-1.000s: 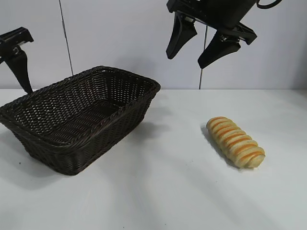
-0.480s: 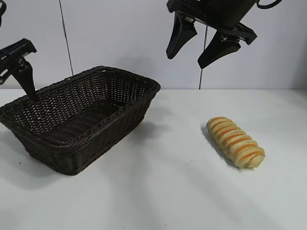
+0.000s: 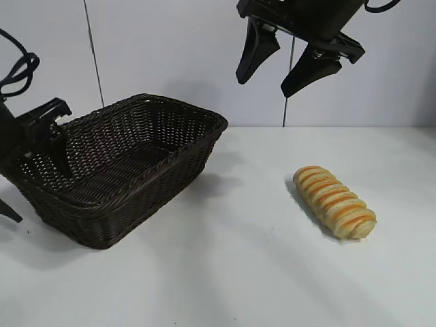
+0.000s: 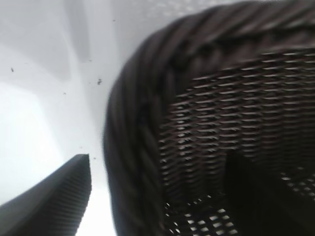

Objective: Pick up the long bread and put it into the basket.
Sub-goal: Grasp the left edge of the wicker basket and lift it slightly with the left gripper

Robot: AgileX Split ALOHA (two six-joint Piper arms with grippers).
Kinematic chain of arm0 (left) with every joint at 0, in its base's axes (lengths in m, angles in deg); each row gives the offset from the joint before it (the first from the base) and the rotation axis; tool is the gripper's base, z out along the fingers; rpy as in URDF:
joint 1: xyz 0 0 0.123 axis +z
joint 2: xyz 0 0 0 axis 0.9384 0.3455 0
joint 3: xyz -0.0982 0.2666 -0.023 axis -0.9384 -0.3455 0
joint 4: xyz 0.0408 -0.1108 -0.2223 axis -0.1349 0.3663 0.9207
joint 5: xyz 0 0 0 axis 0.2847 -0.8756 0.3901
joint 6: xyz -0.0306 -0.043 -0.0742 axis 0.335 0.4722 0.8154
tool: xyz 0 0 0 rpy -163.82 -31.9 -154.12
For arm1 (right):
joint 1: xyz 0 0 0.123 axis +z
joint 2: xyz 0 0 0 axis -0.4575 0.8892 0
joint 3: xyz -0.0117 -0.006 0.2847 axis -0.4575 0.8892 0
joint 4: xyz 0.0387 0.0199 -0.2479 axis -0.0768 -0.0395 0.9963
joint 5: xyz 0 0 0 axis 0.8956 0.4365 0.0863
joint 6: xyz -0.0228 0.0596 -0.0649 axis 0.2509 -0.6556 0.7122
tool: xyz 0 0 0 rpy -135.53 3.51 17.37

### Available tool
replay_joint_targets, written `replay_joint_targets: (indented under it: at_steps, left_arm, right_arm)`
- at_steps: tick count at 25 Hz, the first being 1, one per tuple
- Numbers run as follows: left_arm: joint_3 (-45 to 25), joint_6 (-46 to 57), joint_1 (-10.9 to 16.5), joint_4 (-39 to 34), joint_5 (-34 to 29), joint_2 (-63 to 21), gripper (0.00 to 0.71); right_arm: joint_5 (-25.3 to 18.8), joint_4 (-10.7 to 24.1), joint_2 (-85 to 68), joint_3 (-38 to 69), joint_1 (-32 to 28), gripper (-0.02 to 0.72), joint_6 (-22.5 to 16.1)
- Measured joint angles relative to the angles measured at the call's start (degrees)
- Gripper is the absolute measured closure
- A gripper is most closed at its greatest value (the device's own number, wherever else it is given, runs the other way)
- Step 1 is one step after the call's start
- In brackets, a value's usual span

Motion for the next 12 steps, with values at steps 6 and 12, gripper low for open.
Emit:
replay_joint_targets:
  at_steps: [6, 12]
  left_arm:
    - [0.0, 0.0, 0.0, 0.0, 0.0, 0.0, 0.511]
    - [0.1, 0.3, 0.0, 0.4, 0.2, 0.0, 0.608]
  right_arm:
    - [0.0, 0.0, 0.0, 0.0, 0.0, 0.185, 0.0]
    - [0.0, 0.0, 0.0, 0.0, 0.0, 0.185, 0.0]
